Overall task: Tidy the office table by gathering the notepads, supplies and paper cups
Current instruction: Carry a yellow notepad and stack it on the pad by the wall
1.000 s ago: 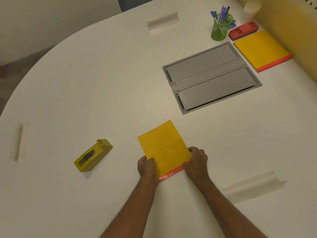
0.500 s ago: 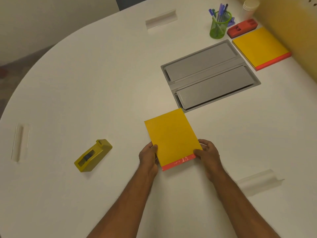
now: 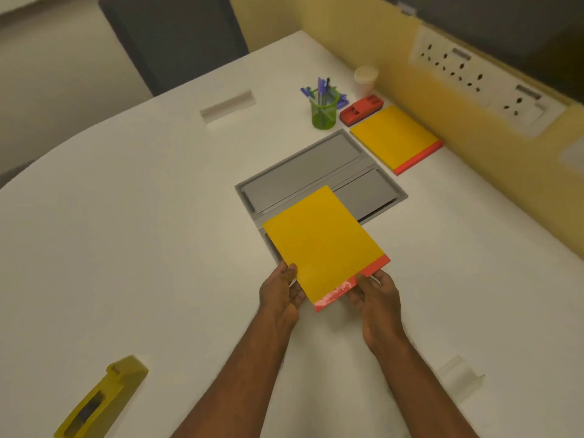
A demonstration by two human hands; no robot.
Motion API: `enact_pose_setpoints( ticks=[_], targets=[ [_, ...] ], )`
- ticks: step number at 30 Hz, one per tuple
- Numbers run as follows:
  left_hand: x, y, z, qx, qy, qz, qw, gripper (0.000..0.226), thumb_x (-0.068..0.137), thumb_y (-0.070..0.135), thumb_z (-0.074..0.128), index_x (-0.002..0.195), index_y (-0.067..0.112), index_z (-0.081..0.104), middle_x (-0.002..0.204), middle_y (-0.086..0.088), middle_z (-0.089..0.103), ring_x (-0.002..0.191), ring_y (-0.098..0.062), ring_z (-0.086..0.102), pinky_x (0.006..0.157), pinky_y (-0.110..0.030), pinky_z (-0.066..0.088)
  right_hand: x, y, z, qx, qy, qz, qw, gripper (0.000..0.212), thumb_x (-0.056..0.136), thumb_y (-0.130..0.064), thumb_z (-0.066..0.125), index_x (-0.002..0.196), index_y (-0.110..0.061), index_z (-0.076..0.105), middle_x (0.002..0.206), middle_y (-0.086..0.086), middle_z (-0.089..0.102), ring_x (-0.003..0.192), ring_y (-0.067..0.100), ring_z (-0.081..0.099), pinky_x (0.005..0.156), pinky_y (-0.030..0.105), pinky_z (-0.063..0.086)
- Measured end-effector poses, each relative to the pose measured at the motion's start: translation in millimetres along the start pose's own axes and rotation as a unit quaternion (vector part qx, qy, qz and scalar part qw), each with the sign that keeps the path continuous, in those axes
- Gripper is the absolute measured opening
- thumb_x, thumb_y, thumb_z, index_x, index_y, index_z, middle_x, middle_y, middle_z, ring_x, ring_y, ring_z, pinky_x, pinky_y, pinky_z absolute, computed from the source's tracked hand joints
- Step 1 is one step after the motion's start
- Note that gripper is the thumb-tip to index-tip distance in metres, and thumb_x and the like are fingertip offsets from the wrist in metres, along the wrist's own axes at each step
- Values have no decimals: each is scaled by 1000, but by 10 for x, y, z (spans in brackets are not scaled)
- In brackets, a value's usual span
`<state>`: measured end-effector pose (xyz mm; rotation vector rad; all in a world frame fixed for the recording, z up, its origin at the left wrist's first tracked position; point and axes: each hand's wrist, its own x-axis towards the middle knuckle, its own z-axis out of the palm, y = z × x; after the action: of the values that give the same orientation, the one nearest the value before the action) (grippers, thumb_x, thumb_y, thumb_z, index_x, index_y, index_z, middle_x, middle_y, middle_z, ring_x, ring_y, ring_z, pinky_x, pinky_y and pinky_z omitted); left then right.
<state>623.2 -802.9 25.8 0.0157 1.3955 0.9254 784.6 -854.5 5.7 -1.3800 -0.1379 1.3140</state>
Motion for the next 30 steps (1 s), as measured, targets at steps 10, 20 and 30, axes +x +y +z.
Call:
enact_pose_setpoints(
  ticks=[10,20,30],
  targets=[
    [581,84,1126,78,-88,54,992,35,101,6,55,135,11,61,100,-1,78,90,-21,75,75,-35,61,933,-678,-134,-61,44,-80,994,25,99,-19,65,124,-20,61,114,5,75,96,25,76,76,40,64],
    [1267,347,2382,144,-164,155,964,37,97,-6,55,133,5,61,116,-13,73,103,-29,71,86,-39,61,2191,-1418,-167,-33,30,-111,993,24,99,-9,63,123,-12,60,114,9,75,98,27,74,75,34,63],
    [1915,340,3125,175,-130,161,963,41,93,-5,63,132,9,63,98,-3,71,83,-17,71,66,-23,61,3125,-1833,-176,-71,22,-113,991,36,95,9,58,124,-11,61,117,7,71,103,22,70,68,24,61]
  ],
)
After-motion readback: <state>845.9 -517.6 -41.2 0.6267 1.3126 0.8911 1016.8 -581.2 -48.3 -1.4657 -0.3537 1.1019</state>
